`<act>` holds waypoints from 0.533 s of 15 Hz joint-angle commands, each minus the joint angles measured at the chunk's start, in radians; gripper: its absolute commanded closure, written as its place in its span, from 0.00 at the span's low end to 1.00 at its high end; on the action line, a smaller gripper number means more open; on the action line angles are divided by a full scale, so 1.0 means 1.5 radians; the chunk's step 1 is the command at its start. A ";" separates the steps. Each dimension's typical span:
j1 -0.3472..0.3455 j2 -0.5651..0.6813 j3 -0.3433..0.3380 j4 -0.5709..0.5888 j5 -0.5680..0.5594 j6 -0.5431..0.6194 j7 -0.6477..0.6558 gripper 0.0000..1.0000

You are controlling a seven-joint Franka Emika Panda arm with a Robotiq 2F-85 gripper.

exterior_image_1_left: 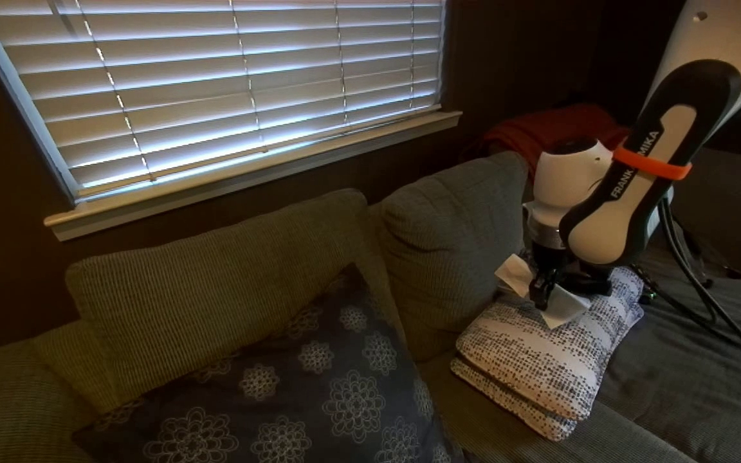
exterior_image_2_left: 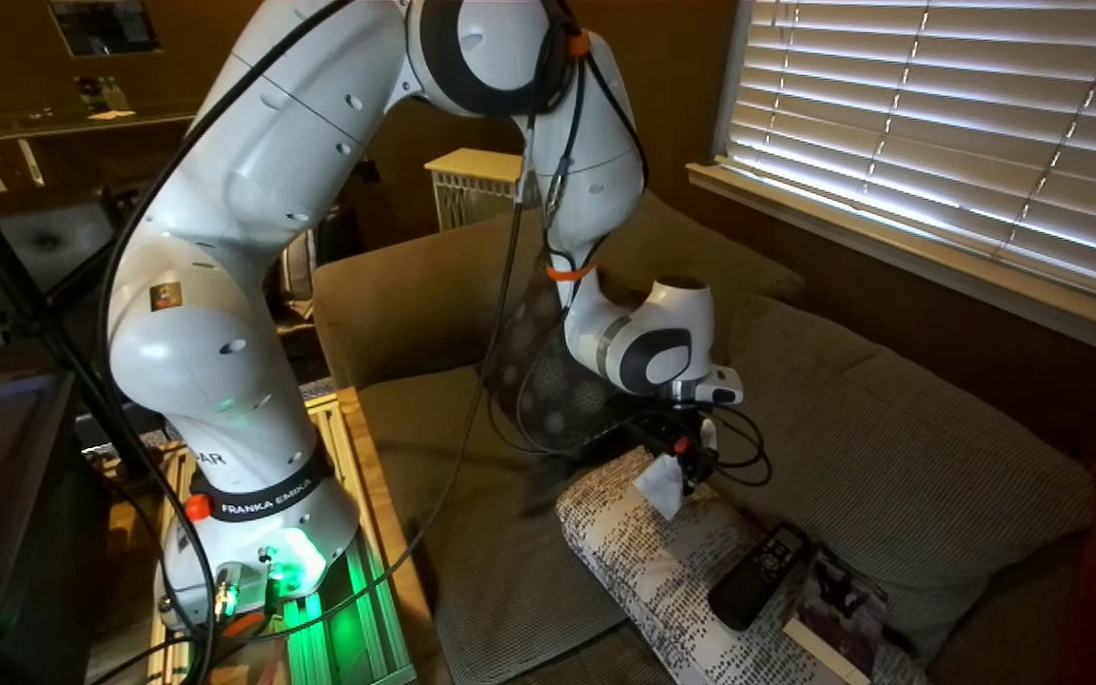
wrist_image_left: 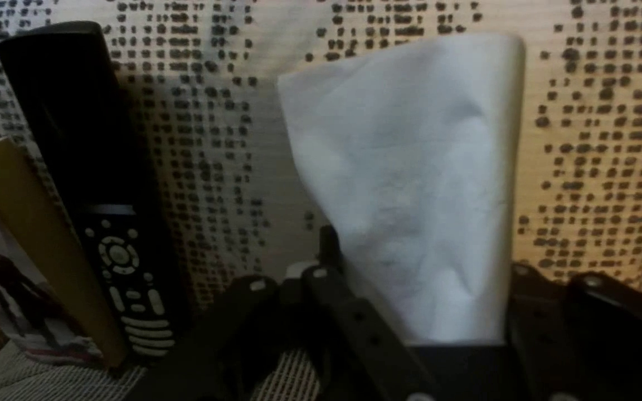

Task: Pick up the napkin and the remote under the napkin, place the remote on the cushion next to the black remote then place the napkin on the black remote

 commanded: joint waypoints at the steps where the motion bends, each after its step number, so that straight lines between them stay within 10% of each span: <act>1: -0.012 0.048 0.020 0.053 -0.006 -0.018 -0.010 0.73; 8: -0.011 0.118 0.028 0.126 0.001 -0.021 -0.003 0.73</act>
